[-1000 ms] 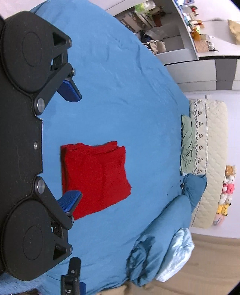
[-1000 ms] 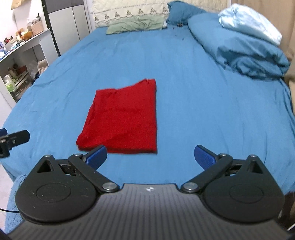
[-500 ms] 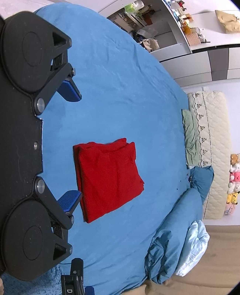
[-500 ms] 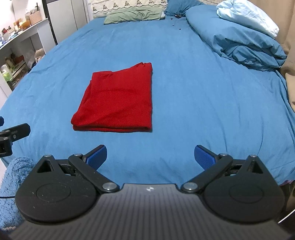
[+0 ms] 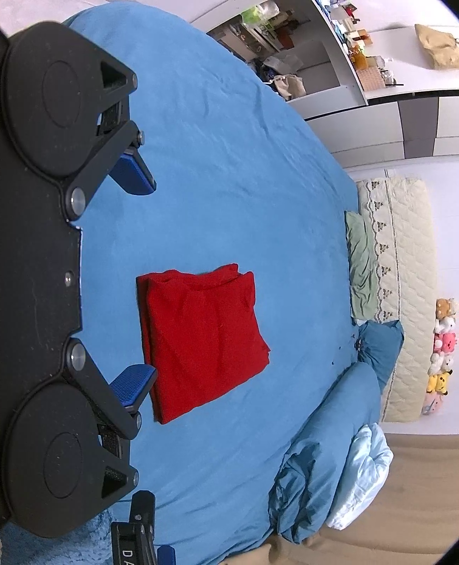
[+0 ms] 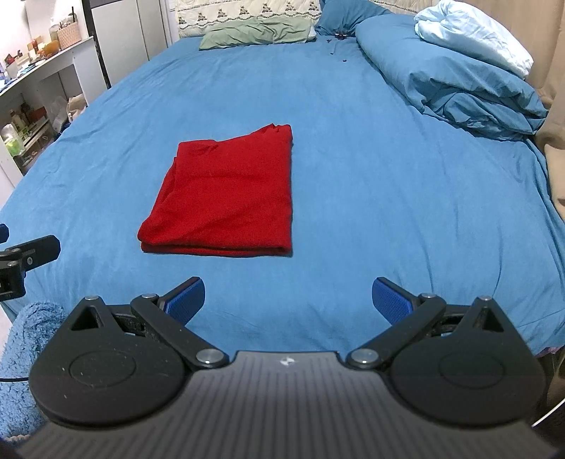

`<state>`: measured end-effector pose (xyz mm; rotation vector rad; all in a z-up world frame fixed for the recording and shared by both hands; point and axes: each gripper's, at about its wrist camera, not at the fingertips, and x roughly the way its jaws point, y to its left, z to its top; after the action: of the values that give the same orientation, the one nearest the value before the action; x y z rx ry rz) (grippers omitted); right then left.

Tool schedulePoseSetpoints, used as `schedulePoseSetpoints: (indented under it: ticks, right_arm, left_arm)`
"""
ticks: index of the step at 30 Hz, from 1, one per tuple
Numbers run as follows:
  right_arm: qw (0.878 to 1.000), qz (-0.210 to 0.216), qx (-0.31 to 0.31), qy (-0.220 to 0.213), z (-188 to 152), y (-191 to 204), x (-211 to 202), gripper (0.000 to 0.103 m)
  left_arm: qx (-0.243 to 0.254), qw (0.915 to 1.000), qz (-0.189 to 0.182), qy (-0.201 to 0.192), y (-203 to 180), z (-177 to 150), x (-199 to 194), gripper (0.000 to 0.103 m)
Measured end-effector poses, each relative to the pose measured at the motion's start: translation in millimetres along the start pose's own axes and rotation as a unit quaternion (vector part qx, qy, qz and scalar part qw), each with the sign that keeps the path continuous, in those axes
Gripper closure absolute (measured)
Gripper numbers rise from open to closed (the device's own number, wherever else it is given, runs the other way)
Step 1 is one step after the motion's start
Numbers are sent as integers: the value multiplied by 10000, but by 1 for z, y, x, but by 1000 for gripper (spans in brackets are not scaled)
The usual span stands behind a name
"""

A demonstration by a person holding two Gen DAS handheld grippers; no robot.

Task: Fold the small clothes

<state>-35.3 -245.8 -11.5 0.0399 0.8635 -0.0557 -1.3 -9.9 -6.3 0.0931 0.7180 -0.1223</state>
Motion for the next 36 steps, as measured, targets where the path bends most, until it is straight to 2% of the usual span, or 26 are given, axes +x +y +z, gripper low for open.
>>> schedulePoseSetpoints:
  ticks: [36]
  right_arm:
    - [10000,-52,38,43,0,1,1,0]
  left_arm:
    - [-53,9999,51,-74,2,-1,-1,0]
